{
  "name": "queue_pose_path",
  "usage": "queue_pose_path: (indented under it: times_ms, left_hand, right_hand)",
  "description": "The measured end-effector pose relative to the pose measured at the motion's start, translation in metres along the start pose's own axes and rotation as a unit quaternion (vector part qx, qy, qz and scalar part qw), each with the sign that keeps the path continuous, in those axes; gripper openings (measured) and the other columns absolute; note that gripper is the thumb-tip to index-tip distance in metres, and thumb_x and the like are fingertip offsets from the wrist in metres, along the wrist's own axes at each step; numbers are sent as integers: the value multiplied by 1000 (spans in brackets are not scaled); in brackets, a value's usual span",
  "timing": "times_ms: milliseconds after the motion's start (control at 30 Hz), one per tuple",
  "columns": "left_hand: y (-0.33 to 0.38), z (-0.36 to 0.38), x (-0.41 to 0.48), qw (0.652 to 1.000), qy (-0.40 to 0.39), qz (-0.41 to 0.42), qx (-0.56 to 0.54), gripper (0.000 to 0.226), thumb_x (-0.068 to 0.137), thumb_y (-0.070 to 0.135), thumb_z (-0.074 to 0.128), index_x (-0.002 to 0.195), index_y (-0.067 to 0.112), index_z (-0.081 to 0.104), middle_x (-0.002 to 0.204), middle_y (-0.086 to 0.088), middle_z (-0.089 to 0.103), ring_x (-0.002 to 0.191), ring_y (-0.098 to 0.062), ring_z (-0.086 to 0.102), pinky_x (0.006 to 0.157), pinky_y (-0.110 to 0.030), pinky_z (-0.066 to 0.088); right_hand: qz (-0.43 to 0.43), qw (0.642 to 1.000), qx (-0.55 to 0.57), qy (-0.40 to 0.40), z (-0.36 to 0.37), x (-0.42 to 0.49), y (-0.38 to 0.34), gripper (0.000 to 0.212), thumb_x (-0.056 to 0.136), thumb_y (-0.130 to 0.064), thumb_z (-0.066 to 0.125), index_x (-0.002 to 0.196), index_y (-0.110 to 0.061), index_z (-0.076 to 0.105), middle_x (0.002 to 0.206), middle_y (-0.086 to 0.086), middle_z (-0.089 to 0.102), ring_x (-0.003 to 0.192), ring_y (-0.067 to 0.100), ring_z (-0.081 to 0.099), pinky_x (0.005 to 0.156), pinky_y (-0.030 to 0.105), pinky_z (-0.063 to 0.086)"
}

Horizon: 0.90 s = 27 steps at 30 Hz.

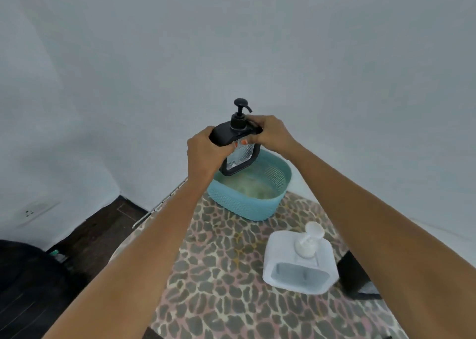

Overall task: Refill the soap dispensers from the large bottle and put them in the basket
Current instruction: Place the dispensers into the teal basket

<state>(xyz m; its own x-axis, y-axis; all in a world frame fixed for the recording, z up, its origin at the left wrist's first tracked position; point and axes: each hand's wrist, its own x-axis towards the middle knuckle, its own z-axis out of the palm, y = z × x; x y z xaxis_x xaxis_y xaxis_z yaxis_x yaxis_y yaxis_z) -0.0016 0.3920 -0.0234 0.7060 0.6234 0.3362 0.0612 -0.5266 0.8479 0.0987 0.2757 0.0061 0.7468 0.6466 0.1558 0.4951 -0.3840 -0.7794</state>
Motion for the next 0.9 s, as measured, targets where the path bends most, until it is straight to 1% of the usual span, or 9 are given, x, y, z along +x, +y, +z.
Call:
queue_pose_path:
  times_ms: [67, 200, 300, 400, 500, 567, 667, 767, 900]
  left_hand:
    - [-15, 8, 4, 1000, 11, -20, 13, 31, 63, 16, 74, 91, 6, 65, 82, -8, 67, 71, -18, 58, 59, -22, 47]
    - [-34, 20, 6, 998, 8, -64, 28, 41, 64, 18, 76, 98, 2, 59, 93, -10, 64, 79, -19, 57, 67, -29, 47]
    - [-41, 23, 9, 995, -10, -71, 65, 49, 64, 24, 76, 101, 0, 54, 99, -13, 58, 82, -21, 54, 64, -28, 41]
    - [-40, 25, 11, 991, -42, -70, 110, 59, 65, 30, 78, 103, -3, 46, 100, -15, 48, 86, -30, 54, 57, -29, 37]
    - [-38, 28, 9, 982, -68, -75, 160, 58, 70, 25, 76, 108, 0, 41, 111, -17, 43, 89, -31, 53, 63, -32, 38]
    - [-38, 29, 7, 972, -73, -72, 209, 56, 71, 26, 74, 109, 2, 40, 113, -17, 43, 90, -31, 55, 64, -32, 37]
    - [-38, 32, 7, 953, -64, -62, 289, 58, 72, 35, 72, 110, 3, 41, 113, -14, 45, 98, -29, 52, 64, -30, 36]
    - [-42, 34, 3, 933, -41, -26, 356, 59, 72, 44, 69, 107, 4, 44, 111, -11, 46, 104, -25, 42, 68, -30, 36]
    - [-46, 30, -4, 928, -35, -44, 367, 70, 69, 54, 69, 109, 3, 45, 113, -12, 47, 108, -28, 41, 82, -36, 40]
  right_hand:
    - [11, 1000, -5, -6, 13, 13, 10, 63, 69, -1, 73, 128, -14, 54, 120, 7, 63, 104, 10, 53, 82, 13, 33]
    - [35, 998, -19, -40, 29, 33, 32, 62, 68, 1, 74, 126, -12, 56, 121, 9, 63, 113, 18, 55, 83, 14, 33]
    - [50, 997, -24, -59, 34, 39, 40, 62, 68, 1, 75, 125, -11, 56, 122, 10, 61, 115, 22, 55, 89, 20, 37]
    - [59, 995, -31, -71, 37, 40, 44, 62, 67, 1, 76, 124, -9, 56, 123, 12, 61, 114, 24, 55, 89, 22, 37]
    - [65, 993, -55, -82, 42, 39, 48, 61, 66, -1, 77, 123, -8, 56, 122, 13, 61, 113, 26, 55, 87, 22, 38]
    - [65, 992, -64, -88, 44, 38, 49, 62, 66, -2, 77, 124, -7, 55, 123, 13, 60, 115, 26, 54, 89, 23, 37]
    - [62, 988, -95, -105, 43, 40, 45, 65, 69, -4, 76, 129, -7, 50, 127, 12, 57, 118, 26, 51, 89, 23, 36]
    - [69, 979, -123, -144, 40, 37, 43, 66, 74, -6, 73, 134, -7, 44, 132, 11, 53, 122, 26, 48, 97, 27, 35]
    - [80, 983, -111, -122, 29, 21, 37, 61, 78, -7, 70, 133, -2, 44, 133, 14, 52, 123, 27, 49, 104, 31, 36]
